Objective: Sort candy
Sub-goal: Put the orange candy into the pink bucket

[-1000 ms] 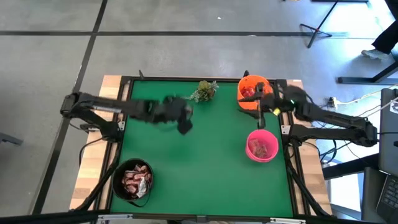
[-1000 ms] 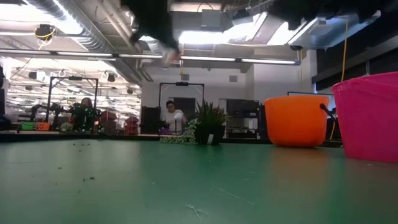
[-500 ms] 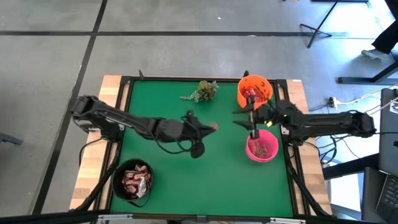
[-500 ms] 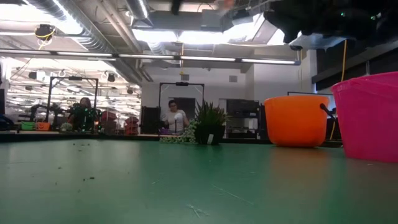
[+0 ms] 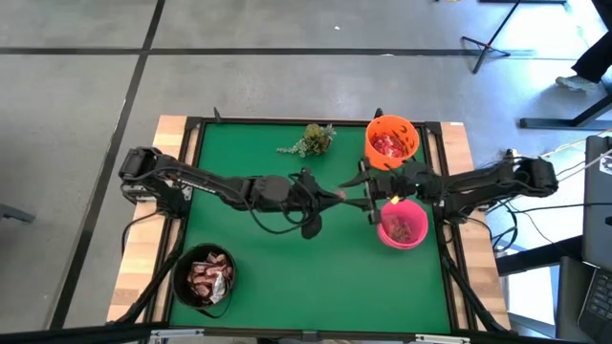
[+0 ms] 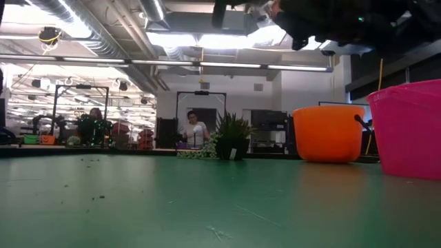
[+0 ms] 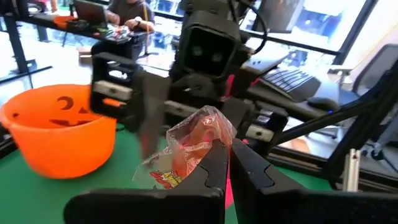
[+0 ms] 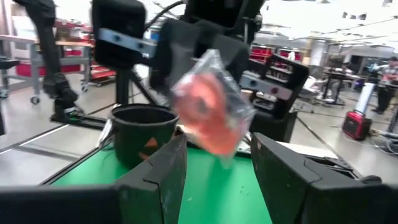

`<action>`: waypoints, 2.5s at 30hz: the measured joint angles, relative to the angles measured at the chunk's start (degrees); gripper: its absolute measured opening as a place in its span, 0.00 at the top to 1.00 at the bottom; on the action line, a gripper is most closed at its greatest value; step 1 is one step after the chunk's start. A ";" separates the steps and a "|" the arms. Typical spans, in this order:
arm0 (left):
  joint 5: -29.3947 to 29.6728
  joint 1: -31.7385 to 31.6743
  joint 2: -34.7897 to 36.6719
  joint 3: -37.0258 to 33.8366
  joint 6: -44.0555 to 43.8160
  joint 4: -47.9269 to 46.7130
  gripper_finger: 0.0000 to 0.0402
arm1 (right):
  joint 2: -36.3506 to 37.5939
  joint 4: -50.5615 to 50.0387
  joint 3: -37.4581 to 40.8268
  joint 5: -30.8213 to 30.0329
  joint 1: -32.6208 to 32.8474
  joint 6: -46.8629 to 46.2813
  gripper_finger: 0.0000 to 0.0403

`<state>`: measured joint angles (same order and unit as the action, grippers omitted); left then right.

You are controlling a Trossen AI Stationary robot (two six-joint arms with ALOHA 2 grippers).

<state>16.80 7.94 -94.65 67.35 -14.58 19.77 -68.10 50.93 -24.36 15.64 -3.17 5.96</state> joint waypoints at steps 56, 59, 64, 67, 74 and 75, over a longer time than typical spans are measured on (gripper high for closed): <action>19.62 10.94 15.78 0.00 8.70 -21.02 0.58 | 21.55 -78.84 -16.26 -12.63 2.06 0.58 1.00; 19.77 11.24 15.78 0.00 8.62 -21.94 0.58 | 21.55 -86.61 -19.52 -14.28 2.05 -1.22 1.00; 19.77 11.18 15.66 0.00 4.00 -25.86 0.58 | 21.05 -84.31 -20.06 -10.28 2.04 -1.53 0.99; 17.62 11.08 13.61 0.04 -1.40 -31.34 0.58 | 20.10 -83.16 -20.04 -7.42 2.04 -1.66 0.97; 4.65 11.77 2.11 0.04 -0.78 -35.73 0.58 | 19.48 -80.44 -20.04 -8.24 2.06 -1.64 0.89; 3.38 11.78 0.20 0.04 0.42 -35.77 0.57 | 19.48 -79.89 -20.04 -8.25 2.06 -1.64 0.88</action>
<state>20.18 19.73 -94.45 67.40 -14.16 -16.00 -48.62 -28.96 -44.40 7.39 -1.10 4.32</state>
